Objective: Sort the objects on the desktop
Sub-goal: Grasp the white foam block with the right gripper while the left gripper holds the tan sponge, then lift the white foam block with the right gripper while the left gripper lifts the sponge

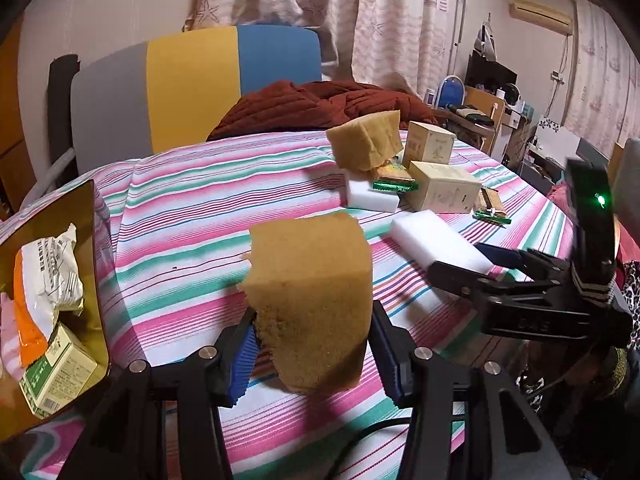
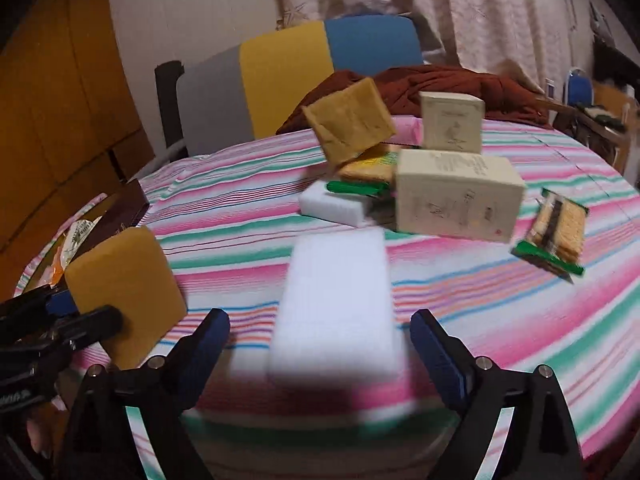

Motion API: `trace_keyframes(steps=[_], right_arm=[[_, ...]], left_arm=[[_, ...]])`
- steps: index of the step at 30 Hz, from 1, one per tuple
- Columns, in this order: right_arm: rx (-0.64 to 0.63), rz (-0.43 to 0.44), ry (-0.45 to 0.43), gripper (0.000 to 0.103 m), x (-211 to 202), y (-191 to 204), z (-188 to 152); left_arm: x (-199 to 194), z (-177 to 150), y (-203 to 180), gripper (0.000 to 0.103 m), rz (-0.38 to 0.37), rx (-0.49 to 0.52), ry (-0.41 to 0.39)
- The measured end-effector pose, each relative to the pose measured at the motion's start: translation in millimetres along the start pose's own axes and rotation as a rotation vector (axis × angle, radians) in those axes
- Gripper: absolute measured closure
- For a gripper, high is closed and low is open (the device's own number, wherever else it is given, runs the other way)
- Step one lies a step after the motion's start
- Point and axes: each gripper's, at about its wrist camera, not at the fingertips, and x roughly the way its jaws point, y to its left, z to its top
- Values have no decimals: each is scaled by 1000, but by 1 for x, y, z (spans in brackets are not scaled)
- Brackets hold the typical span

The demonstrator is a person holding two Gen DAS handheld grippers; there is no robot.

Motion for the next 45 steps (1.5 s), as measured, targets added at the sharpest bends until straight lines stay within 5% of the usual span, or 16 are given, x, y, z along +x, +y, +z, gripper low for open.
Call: trace_keyframes(steps=[19, 25, 36, 40, 45], right_arm=[[-76, -118, -3, 14, 6, 11, -1], [-77, -119, -21, 29, 9, 7, -2], [-75, -126, -22, 29, 10, 9, -2], [-107, -163, -17, 42, 11, 18, -3], [-151, -210, -9, 44, 13, 29, -4]], left_arm=[[-4, 4, 3, 46, 5, 19, -16], [15, 2, -3, 46, 8, 44, 25], [20, -4, -1, 52, 49, 39, 22], [22, -5, 4, 53, 69, 26, 23], [10, -6, 4, 53, 70, 27, -6]])
